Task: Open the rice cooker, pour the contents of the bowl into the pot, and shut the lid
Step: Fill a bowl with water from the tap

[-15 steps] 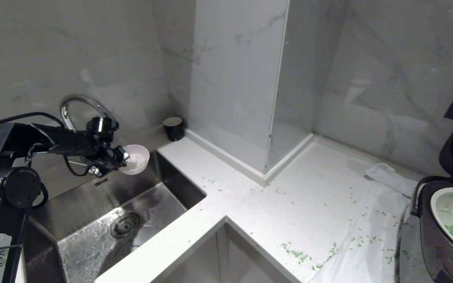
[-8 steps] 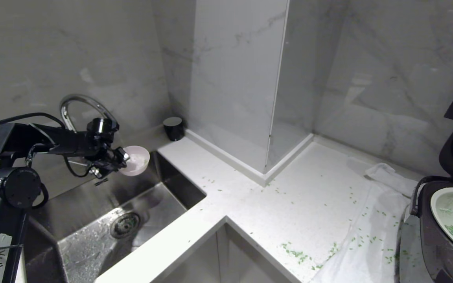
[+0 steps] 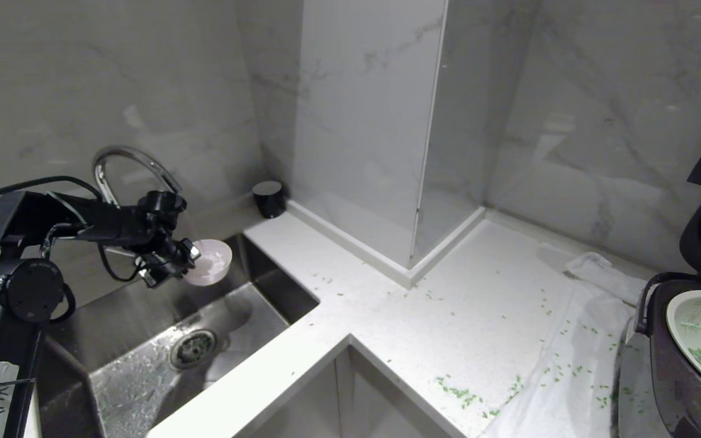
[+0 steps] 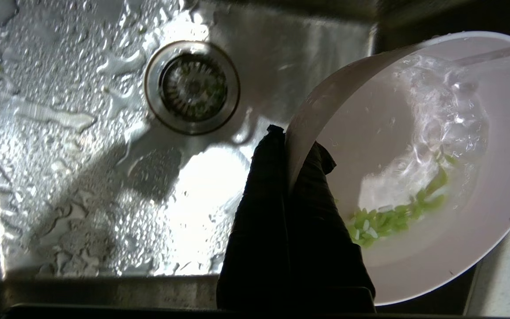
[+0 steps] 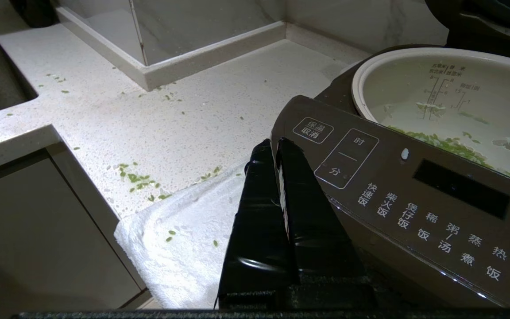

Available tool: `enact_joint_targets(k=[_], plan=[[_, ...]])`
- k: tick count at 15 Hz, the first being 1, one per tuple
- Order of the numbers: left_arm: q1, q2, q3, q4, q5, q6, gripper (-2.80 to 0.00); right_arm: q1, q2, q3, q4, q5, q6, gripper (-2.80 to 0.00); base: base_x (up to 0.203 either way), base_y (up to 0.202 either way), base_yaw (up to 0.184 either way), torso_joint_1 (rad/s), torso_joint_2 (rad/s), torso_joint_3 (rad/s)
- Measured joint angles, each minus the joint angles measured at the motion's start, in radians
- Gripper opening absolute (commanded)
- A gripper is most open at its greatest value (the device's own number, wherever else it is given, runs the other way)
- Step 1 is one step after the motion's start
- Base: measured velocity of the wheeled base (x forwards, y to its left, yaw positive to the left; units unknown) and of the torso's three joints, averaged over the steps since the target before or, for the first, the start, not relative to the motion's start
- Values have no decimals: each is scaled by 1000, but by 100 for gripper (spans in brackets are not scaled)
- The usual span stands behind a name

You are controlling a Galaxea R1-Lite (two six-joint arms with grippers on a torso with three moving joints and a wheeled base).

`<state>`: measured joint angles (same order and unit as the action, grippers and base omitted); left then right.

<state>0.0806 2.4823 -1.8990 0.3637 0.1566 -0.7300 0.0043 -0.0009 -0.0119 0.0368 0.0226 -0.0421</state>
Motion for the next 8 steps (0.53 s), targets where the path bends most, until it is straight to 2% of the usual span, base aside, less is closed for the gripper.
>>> enact_joint_targets(k=[5, 8], plan=[[-24, -11, 30, 32, -10, -1, -280, 0, 0, 0, 0, 0, 0, -280, 0, 0, 0, 0, 0, 0], [-46, -17, 48, 97, -64, -10, -280, 0, 0, 0, 0, 0, 0, -280, 0, 0, 0, 0, 0, 0]])
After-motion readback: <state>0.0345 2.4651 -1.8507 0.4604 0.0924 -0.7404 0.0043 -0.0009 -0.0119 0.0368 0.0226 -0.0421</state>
